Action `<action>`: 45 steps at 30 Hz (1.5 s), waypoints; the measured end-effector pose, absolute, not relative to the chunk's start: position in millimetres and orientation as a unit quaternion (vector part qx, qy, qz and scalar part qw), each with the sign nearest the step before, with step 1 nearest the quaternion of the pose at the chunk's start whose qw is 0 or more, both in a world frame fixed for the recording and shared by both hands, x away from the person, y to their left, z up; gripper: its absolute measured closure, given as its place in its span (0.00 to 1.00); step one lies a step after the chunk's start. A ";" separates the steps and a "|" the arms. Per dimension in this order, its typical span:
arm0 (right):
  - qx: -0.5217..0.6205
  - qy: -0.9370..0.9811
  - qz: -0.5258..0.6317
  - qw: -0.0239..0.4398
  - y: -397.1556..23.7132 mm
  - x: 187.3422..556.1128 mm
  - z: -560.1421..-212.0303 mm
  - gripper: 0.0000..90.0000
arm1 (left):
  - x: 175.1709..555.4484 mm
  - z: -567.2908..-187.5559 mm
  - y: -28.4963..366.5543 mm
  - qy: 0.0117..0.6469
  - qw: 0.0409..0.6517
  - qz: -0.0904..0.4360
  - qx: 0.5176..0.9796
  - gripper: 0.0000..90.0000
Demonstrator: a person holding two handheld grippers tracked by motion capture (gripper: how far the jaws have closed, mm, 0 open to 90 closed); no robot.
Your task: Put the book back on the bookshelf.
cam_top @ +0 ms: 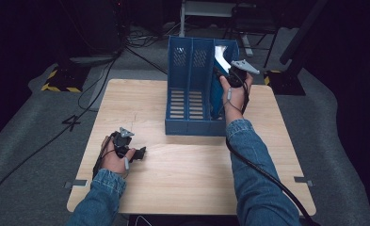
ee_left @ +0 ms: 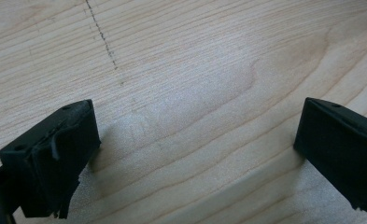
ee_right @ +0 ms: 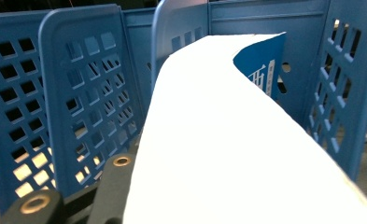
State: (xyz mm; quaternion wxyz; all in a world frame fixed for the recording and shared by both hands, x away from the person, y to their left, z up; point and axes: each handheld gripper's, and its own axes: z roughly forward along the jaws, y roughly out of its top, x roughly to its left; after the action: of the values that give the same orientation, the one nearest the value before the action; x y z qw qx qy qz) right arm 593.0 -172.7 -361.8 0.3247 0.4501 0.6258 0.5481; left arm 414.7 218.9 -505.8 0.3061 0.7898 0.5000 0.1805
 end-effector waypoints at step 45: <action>0.415 0.688 0.508 0.309 -202.8 519.1 -325.8 0.39 | 407.9 -506.0 222.3 0.498 0.308 0.178 0.791 0.00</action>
State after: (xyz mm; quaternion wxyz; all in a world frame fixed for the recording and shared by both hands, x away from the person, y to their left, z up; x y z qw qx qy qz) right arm 519.1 -202.8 -325.8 0.3090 0.4155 0.6883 0.5080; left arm 407.9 222.3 -506.0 0.3081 0.7910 0.4978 0.1777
